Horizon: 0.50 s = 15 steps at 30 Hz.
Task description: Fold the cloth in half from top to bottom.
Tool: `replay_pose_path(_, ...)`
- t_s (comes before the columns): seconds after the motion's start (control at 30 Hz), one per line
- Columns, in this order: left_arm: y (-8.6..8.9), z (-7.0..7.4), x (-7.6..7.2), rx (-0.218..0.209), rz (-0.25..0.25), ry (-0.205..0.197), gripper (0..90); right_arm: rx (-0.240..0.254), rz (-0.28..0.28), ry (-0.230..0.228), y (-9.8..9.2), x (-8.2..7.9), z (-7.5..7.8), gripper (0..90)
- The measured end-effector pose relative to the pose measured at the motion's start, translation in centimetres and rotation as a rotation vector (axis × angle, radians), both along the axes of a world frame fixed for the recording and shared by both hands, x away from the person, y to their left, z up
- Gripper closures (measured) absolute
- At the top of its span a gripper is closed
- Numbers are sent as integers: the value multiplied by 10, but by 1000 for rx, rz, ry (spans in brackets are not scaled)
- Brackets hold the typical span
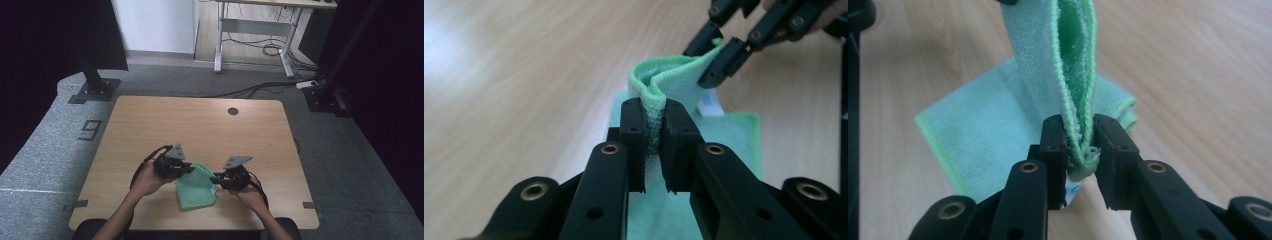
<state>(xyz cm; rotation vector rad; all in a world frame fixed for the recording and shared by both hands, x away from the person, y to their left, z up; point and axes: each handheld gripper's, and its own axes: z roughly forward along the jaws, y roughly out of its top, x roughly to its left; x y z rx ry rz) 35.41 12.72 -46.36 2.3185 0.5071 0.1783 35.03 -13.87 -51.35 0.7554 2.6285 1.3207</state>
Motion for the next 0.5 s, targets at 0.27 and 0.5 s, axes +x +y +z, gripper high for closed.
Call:
replay_pose_path(0.27, 11, -21, -31, 8, -13, 25, 742, -11, 21, 13, 0, -13, -3, 574)
replay_pose_path(0.5, 31, -32, -50, -7, 5, 71, 514, 3, 34, 36, -15, -20, 0, 397)
